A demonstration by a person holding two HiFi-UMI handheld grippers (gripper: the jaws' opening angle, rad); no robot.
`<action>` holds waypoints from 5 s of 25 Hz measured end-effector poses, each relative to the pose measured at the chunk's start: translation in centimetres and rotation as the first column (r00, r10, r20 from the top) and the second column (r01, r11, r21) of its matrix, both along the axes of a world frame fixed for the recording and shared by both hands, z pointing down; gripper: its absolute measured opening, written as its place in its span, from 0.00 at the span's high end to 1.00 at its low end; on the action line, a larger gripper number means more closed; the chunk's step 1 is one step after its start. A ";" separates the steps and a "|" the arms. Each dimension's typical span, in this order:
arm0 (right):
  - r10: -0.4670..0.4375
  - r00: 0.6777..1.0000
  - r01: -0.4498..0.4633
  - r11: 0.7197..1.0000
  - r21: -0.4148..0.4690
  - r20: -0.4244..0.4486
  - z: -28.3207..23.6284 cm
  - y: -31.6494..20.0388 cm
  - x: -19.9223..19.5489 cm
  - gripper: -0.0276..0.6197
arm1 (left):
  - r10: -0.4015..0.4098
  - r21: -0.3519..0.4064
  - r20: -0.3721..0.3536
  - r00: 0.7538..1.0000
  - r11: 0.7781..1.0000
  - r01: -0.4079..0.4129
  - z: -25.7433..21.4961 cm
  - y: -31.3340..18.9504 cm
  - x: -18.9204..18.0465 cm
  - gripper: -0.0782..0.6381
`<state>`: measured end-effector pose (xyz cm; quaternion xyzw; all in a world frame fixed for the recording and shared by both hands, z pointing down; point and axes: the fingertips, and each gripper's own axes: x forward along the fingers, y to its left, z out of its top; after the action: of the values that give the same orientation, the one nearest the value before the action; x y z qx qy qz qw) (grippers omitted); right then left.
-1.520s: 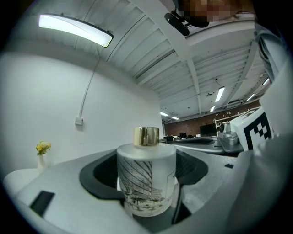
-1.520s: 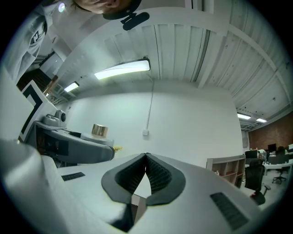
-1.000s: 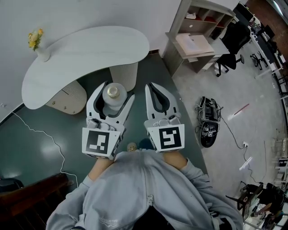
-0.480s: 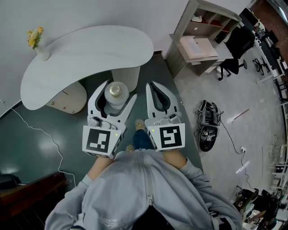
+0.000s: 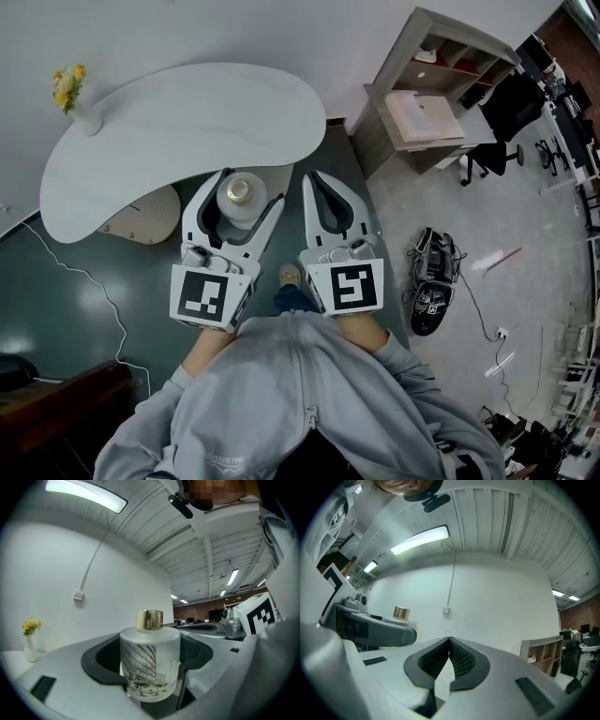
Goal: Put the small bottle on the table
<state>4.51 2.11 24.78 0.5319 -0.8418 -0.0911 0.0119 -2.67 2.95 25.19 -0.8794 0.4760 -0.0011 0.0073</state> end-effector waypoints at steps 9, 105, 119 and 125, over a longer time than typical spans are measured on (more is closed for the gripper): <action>-0.069 0.997 0.069 0.997 -0.016 0.019 0.0 -6.3 1.1 0.92 | -0.061 0.008 -0.013 0.998 0.998 0.061 0.0 -6.0 1.2 0.42; -0.124 0.992 0.129 0.964 -0.232 0.038 23.5 -39.8 -4.9 0.92 | 0.019 -0.137 -0.026 0.999 0.990 -0.023 22.0 -41.3 -2.6 0.42; -0.124 0.992 0.118 0.944 -0.307 0.000 27.1 -40.4 -4.8 0.92 | 0.005 -0.195 0.016 1.000 0.981 -0.001 26.0 -42.3 -1.9 0.42; -0.129 0.992 0.117 0.936 -0.331 -0.015 28.0 -40.7 -5.2 0.92 | 0.000 -0.236 0.041 0.999 0.972 0.010 27.3 -42.8 -2.1 0.42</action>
<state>-0.67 -38.57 52.76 0.4671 -0.8764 0.0406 0.1103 -4.80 -39.84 52.52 -0.8726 0.4746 -0.0754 -0.0876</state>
